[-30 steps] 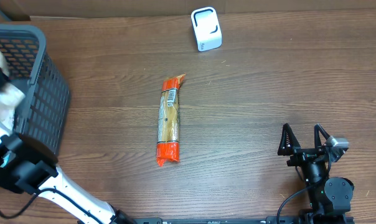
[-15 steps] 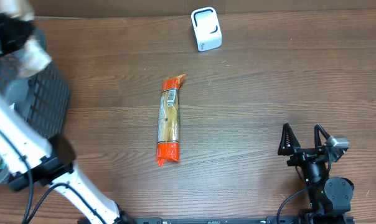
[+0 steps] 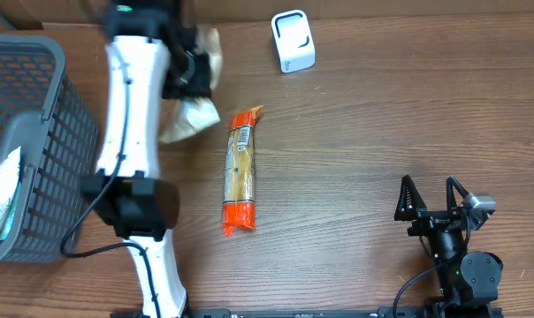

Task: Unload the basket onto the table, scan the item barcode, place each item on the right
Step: 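Carry the clear pouch to the table beside the snack bag and release, then reach into the basket and grasp the white tube with the left gripper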

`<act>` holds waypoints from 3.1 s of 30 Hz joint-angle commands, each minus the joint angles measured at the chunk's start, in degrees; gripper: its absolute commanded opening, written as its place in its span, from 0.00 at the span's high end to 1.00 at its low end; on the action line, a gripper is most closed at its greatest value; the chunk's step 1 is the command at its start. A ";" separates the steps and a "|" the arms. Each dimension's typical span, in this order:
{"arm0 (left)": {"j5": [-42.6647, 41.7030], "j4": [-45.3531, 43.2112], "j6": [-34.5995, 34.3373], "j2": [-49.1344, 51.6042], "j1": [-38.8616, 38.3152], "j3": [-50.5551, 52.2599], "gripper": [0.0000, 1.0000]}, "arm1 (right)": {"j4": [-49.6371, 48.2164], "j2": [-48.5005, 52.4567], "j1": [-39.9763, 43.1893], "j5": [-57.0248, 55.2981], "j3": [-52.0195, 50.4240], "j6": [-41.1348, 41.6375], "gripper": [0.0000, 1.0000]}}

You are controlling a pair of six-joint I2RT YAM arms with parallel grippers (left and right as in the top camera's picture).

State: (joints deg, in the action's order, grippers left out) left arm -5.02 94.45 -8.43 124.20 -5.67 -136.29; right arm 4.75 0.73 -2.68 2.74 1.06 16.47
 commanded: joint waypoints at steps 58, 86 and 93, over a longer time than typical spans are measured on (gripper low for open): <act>4.17 1.77 -7.85 -21.33 51.06 -7.28 0.01 | -0.17 -0.55 -0.26 0.07 -0.59 0.17 0.00; 6.12 -21.66 24.74 1.03 54.40 17.66 0.00 | -0.17 -0.55 -0.26 0.07 -0.59 0.17 0.00; 10.56 -29.20 28.41 1.38 54.40 18.21 0.00 | -0.17 -0.55 -0.26 0.07 -0.59 0.17 0.00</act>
State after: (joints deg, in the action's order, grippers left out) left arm 2.20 66.96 16.60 125.05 48.84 -118.63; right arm 4.78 0.73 -2.68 2.74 1.06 16.49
